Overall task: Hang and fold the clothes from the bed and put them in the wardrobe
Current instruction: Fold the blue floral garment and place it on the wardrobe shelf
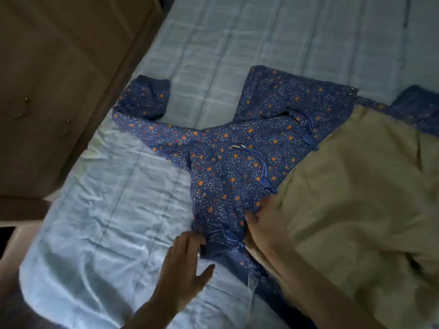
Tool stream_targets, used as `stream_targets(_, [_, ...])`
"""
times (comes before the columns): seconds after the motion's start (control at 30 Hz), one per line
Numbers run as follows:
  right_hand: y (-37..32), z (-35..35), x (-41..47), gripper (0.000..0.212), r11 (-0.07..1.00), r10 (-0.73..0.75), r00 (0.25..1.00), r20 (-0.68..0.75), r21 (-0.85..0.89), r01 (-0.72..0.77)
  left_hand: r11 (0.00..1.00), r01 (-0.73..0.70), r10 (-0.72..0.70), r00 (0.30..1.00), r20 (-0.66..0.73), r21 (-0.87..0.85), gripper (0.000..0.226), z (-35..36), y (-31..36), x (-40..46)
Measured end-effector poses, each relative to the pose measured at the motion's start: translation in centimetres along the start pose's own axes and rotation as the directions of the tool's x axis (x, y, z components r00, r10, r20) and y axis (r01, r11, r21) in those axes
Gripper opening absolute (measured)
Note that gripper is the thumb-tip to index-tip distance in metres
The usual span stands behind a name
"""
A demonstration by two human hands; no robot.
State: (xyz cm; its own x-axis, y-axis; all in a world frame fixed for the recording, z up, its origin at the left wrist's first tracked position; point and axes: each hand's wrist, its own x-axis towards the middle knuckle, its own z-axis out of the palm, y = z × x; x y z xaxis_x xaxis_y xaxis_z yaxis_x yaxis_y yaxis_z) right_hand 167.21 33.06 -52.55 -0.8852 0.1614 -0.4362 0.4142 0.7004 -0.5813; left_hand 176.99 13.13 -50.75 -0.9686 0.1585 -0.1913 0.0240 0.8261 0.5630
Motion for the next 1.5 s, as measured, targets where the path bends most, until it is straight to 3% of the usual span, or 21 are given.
stream_targets(0.13, [-0.4,0.6,1.3,0.052,0.941,0.252,0.967,-0.040,0.244,-0.236,0.920,0.225,-0.288,0.943,-0.166,-0.321,0.058,1.7,0.3,0.2])
stream_targets(0.23, [-1.1,0.6,1.7,0.037,0.860,0.343,0.935,0.088,0.371,-0.351,0.872,0.258,-0.353,0.920,-0.168,-0.416,0.046,1.7,1.0,1.2])
stream_targets(0.33, [-1.5,1.1,0.2,0.027,0.753,0.354,0.888,0.294,0.473,-0.457,0.906,0.207,-0.273,0.952,-0.138,-0.369,0.043,1.2,0.9,0.5])
stream_targets(0.4, [-1.8,1.6,-1.1,0.019,0.726,0.349,0.884,0.310,0.506,-0.465,0.934,0.172,-0.214,0.971,-0.105,-0.314,0.042,0.6,0.5,-0.5])
stream_targets(0.5, [-1.7,1.9,-3.3,0.030,0.675,0.382,0.860,0.339,0.533,-0.509,0.972,0.135,-0.140,0.990,-0.013,-0.192,0.046,0.0,-0.7,-2.8])
stream_targets(0.57, [-1.2,2.1,-5.1,0.035,0.614,0.405,0.829,0.385,0.558,-0.559,0.997,0.070,-0.068,0.995,0.069,-0.021,0.054,0.0,-1.6,-4.5])
stream_targets(0.67, [0.0,2.5,-8.3,0.048,0.768,0.376,0.912,0.163,0.496,-0.405,0.973,-0.096,0.061,0.984,0.167,0.209,0.077,0.4,-2.2,-6.1])
stream_targets(0.77, [1.3,2.5,-11.4,0.045,0.919,0.204,0.977,-0.056,0.355,-0.171,0.913,-0.239,0.151,0.951,0.270,0.331,0.086,1.0,-1.6,-7.1])
stream_targets(0.9, [3.0,2.5,-13.8,0.038,0.990,0.089,0.994,-0.061,0.111,-0.082,0.878,-0.310,0.152,0.903,0.402,0.365,0.088,1.7,-1.2,-7.9])
stream_targets(1.03, [3.5,2.7,-14.5,0.040,0.997,0.030,0.999,-0.034,-0.064,-0.032,0.881,-0.308,0.163,0.910,0.382,0.359,0.070,1.4,-0.3,-7.6])
stream_targets(1.13, [3.3,2.8,-14.6,0.053,0.963,-0.135,0.979,-0.152,-0.252,0.094,0.892,-0.373,0.258,0.884,0.390,0.257,0.060,0.2,0.3,-7.9])
stream_targets(1.23, [3.2,3.1,-14.7,0.056,0.873,-0.290,0.952,-0.098,-0.434,0.222,0.893,-0.438,0.408,0.884,0.227,0.100,0.030,-0.7,0.6,-7.1])
stream_targets(1.37, [4.2,3.9,-14.3,0.060,0.823,-0.231,0.966,0.117,-0.506,0.259,0.855,-0.515,0.499,0.849,0.173,0.060,0.015,-1.7,1.5,-3.2])
stream_targets(1.5, [2.9,1.2,-12.1,0.041,0.871,-0.263,0.963,0.066,-0.413,0.266,0.776,-0.602,0.567,0.797,0.210,0.187,0.028,-1.8,1.7,2.5])
